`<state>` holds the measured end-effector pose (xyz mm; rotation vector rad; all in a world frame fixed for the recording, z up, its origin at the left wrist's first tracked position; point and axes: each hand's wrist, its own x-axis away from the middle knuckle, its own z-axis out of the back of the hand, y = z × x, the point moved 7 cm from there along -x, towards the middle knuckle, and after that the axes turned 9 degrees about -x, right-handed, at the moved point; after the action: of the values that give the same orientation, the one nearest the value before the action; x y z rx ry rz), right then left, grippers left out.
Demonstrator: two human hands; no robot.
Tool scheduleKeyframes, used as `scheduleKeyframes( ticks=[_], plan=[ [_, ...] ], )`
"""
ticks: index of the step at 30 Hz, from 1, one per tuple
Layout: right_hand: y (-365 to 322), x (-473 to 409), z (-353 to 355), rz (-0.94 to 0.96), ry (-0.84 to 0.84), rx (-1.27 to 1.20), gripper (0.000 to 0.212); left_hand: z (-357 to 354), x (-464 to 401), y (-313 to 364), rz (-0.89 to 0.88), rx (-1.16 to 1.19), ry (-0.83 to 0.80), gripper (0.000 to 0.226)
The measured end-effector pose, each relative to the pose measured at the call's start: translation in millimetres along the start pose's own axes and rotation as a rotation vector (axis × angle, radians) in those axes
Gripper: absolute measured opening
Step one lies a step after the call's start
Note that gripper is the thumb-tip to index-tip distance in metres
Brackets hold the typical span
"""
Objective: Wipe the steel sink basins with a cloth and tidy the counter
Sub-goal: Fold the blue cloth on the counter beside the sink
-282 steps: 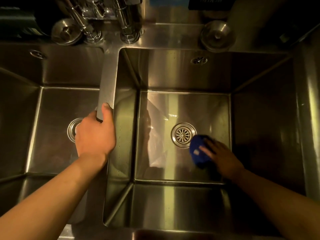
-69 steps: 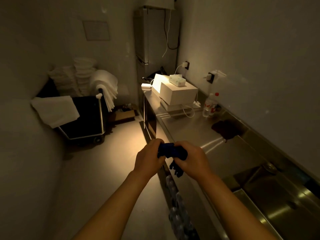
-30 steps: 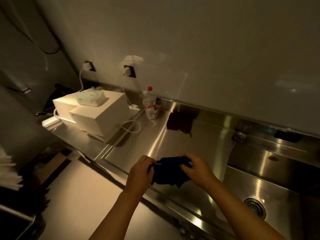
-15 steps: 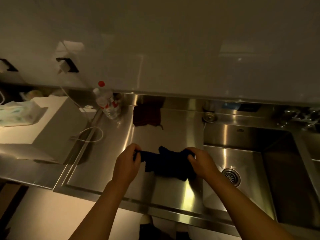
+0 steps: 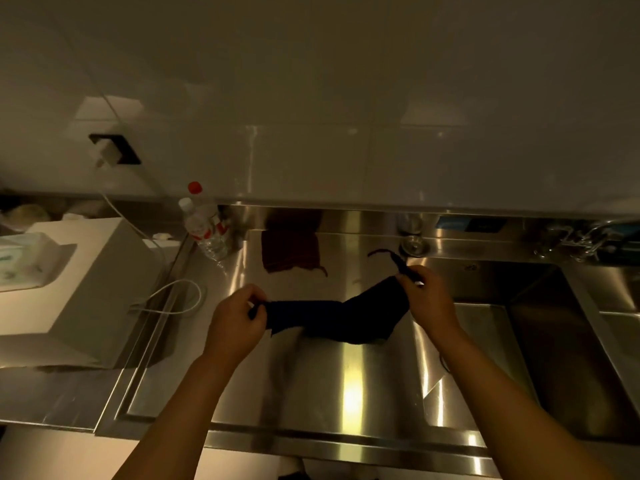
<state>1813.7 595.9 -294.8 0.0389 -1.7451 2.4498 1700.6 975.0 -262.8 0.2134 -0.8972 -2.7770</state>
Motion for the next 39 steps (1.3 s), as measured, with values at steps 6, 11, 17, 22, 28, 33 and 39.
scheduleKeyframes(
  ticks=[6, 11, 17, 22, 28, 33, 39],
  plan=[
    [45, 28, -29, -0.162, -0.116, 0.313, 0.035, -47, 38, -24, -0.033, -0.002, -0.334, 0.027],
    [72, 101, -119, -0.195, -0.581, 0.449, 0.023, -44, 51, -37, -0.027, 0.03, -0.339, 0.019],
    [35, 143, -206, 0.128, -0.625, 0.465, 0.079, 0, 40, -37, -0.039, 0.066, -0.196, 0.015],
    [-3, 137, -220, 0.114, -0.319, 0.205, 0.025, 20, 30, -25, -0.072, 0.164, -0.157, 0.018],
    [-28, 119, -179, 0.123, -0.164, 0.145, 0.019, 27, 14, -20, -0.168, 0.112, -0.16, 0.014],
    [-43, 116, -112, 0.246, -0.049, 0.377, 0.02, 9, 0, -12, -0.333, -0.039, -0.251, 0.022],
    [-33, 122, -66, 0.172, 0.015, 0.477, 0.012, -28, -7, 9, -0.42, -0.143, -0.236, 0.017]
  ],
)
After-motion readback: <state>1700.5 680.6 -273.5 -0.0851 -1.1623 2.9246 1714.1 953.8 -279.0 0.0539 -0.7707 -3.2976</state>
